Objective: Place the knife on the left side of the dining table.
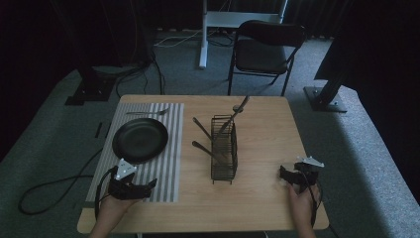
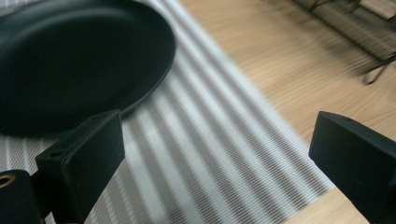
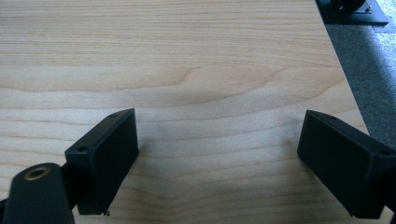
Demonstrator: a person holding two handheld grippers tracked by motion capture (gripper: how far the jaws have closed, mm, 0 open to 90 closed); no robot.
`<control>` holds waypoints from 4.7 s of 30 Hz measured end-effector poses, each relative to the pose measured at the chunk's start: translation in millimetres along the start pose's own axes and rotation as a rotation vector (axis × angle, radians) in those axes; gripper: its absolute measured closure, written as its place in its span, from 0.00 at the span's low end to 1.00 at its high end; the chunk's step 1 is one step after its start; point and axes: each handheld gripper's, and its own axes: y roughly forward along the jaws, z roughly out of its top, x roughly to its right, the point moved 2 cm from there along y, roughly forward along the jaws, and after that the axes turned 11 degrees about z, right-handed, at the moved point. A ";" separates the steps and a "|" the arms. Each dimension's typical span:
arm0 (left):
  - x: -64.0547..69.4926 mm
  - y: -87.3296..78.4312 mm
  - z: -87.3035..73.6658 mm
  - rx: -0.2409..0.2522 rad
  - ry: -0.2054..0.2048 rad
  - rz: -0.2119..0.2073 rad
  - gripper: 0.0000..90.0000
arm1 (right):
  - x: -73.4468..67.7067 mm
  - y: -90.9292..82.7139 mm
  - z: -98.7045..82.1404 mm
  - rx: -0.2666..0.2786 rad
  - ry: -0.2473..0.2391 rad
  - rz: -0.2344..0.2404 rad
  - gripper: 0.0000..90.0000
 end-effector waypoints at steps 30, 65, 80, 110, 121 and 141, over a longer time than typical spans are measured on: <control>49.7 -3.3 57.8 0.115 0.109 -0.126 0.04 | 0.1 0.1 0.0 0.001 -0.001 0.000 0.13; 96.4 21.7 118.6 0.143 0.177 -0.204 0.05 | 0.1 0.0 0.0 0.001 -0.001 0.000 0.13; 106.0 37.0 130.9 0.141 0.126 -0.226 0.29 | 0.2 0.1 0.0 0.002 -0.003 0.000 0.13; 108.6 23.6 126.3 0.165 0.074 -0.439 0.93 | -0.1 -0.1 -0.1 0.001 0.000 0.000 0.13; 115.1 8.7 133.8 0.220 0.116 -0.394 0.93 | 0.0 0.0 -0.1 0.001 -0.001 0.000 0.13; 97.7 -25.8 146.8 0.253 0.122 -0.377 0.93 | -0.1 0.0 -0.1 0.001 -0.001 0.000 0.13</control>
